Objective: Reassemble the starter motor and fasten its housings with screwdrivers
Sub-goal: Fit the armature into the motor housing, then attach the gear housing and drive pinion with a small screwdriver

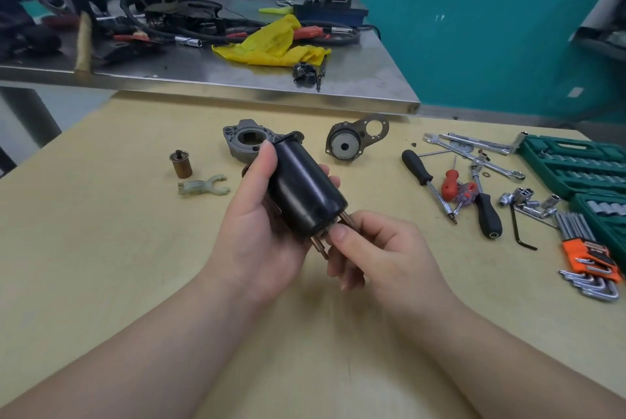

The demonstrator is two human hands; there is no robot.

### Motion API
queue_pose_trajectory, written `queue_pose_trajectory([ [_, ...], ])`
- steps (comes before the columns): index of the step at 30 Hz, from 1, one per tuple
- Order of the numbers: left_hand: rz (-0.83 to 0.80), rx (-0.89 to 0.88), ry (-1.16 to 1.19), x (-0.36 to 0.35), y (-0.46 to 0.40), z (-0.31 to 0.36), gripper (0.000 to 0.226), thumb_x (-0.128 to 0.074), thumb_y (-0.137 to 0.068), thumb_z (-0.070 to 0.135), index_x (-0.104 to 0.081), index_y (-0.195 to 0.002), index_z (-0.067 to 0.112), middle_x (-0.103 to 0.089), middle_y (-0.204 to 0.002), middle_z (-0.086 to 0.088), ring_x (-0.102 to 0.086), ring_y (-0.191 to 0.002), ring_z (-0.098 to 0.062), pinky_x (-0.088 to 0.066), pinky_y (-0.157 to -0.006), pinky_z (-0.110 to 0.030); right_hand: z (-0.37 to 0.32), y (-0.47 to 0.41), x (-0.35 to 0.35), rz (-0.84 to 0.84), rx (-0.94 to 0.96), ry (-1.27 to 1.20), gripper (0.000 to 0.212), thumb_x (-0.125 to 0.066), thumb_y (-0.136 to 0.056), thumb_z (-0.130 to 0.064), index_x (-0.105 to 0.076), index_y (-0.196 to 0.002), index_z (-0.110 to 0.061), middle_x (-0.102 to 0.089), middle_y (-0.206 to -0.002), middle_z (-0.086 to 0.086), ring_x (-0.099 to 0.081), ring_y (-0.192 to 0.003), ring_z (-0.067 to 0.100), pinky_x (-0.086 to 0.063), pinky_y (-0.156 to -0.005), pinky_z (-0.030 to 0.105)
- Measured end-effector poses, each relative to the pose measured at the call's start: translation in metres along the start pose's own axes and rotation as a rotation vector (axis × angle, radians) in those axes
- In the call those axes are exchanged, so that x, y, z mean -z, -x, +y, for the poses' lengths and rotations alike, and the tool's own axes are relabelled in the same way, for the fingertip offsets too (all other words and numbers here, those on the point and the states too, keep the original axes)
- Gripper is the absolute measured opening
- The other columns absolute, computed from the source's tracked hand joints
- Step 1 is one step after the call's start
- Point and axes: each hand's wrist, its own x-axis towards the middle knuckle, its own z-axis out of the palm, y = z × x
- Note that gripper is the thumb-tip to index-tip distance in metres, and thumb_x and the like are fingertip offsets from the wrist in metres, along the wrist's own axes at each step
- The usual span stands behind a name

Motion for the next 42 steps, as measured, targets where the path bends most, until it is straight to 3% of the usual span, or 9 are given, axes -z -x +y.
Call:
queue_pose_trajectory([
  [6, -0.149, -0.251, -0.593, -0.005, 0.011, 0.027, 0.031, -0.084, -0.071, 0.035, -0.081, -0.098, 0.021, -0.077, -0.100, -0.015, -0.077, -0.094, -0.032, -0.064, -0.080, -0.047, 0.013, -0.003, 0.028, -0.083, 0.212, 0.583, 0.014, -0.071, -0.085, -0.045, -0.071, -0.095, -0.036, -0.068, -0.077, -0.008, -0.062, -0.067, 0.013, -0.051, -0.065, 0.028],
  [10, -0.212, -0.510, -1.108, -0.002, 0.017, 0.037, 0.049, -0.095, -0.060, 0.039, -0.076, -0.105, 0.034, -0.080, -0.101, 0.004, -0.078, -0.095, -0.015, -0.062, -0.079, -0.025, 0.023, -0.017, 0.035, 0.158, 0.339, 0.732, 0.015, -0.071, -0.088, -0.038, -0.070, -0.103, -0.036, -0.065, -0.085, -0.017, -0.061, -0.080, 0.010, -0.052, -0.072, 0.034],
  [14, -0.314, -0.637, -1.447, 0.006, 0.022, 0.036, 0.065, -0.100, -0.061, 0.038, -0.065, -0.116, 0.036, -0.074, -0.111, 0.019, -0.072, -0.107, -0.004, -0.052, -0.084, -0.010, 0.025, -0.032, 0.024, 0.118, 0.265, 0.705, 0.064, -0.057, -0.082, -0.052, -0.057, -0.141, -0.028, -0.057, -0.133, -0.018, -0.052, -0.125, 0.006, -0.043, -0.104, 0.026],
  [17, -0.344, -0.586, -1.487, 0.011, 0.023, 0.033, 0.069, -0.100, -0.062, 0.039, -0.064, -0.121, 0.037, -0.073, -0.117, 0.019, -0.071, -0.114, -0.009, -0.057, -0.091, -0.022, 0.028, -0.042, 0.013, 0.008, 0.124, 0.664, 0.077, -0.068, -0.083, -0.042, -0.043, -0.156, -0.034, -0.053, -0.149, -0.015, -0.048, -0.139, 0.010, -0.040, -0.116, 0.031],
  [21, -0.343, -0.570, -1.443, 0.015, 0.025, 0.023, 0.071, -0.101, -0.062, 0.039, -0.065, -0.124, 0.034, -0.073, -0.121, 0.017, -0.071, -0.117, -0.011, -0.057, -0.093, -0.025, 0.034, -0.049, 0.017, 0.051, 0.100, 0.609, 0.055, -0.076, -0.088, -0.020, -0.053, -0.131, -0.046, -0.067, -0.119, -0.027, -0.063, -0.115, 0.000, -0.053, -0.098, 0.036],
  [27, -0.267, -0.549, -1.322, 0.019, 0.025, 0.010, 0.074, -0.102, -0.063, 0.042, -0.065, -0.125, 0.030, -0.074, -0.121, 0.012, -0.071, -0.118, -0.015, -0.055, -0.095, -0.020, 0.037, -0.055, 0.033, 0.259, 0.022, 0.665, 0.051, -0.067, -0.077, -0.062, -0.056, -0.123, -0.040, -0.071, -0.118, -0.013, -0.065, -0.116, 0.018, -0.053, -0.101, 0.047],
  [33, -0.165, -0.498, -1.184, 0.017, 0.026, -0.001, 0.067, -0.098, -0.061, 0.050, -0.065, -0.118, 0.039, -0.075, -0.116, 0.013, -0.072, -0.113, -0.013, -0.056, -0.089, -0.018, 0.047, -0.067, 0.078, 0.520, -0.043, 0.671, 0.046, -0.082, -0.086, -0.044, -0.054, -0.124, -0.043, -0.066, -0.118, -0.017, -0.062, -0.115, 0.014, -0.047, -0.093, 0.038],
  [38, -0.162, -0.470, -1.155, 0.019, 0.025, -0.003, 0.064, -0.098, -0.060, 0.048, -0.068, -0.115, 0.037, -0.075, -0.114, 0.010, -0.072, -0.110, -0.014, -0.054, -0.085, -0.014, 0.046, -0.071, 0.099, 0.518, -0.090, 0.621, 0.055, -0.080, -0.093, -0.037, -0.053, -0.141, -0.032, -0.062, -0.124, -0.016, -0.058, -0.123, 0.015, -0.043, -0.097, 0.034],
  [42, -0.191, -0.487, -1.216, 0.026, 0.022, -0.008, 0.071, -0.101, -0.061, 0.044, -0.066, -0.121, 0.033, -0.074, -0.119, 0.010, -0.070, -0.116, -0.015, -0.055, -0.090, -0.018, 0.028, -0.055, 0.085, 0.543, 0.158, 0.780, 0.051, -0.074, -0.093, -0.027, -0.054, -0.140, -0.027, -0.059, -0.132, -0.009, -0.055, -0.126, 0.015, -0.045, -0.105, 0.033],
])
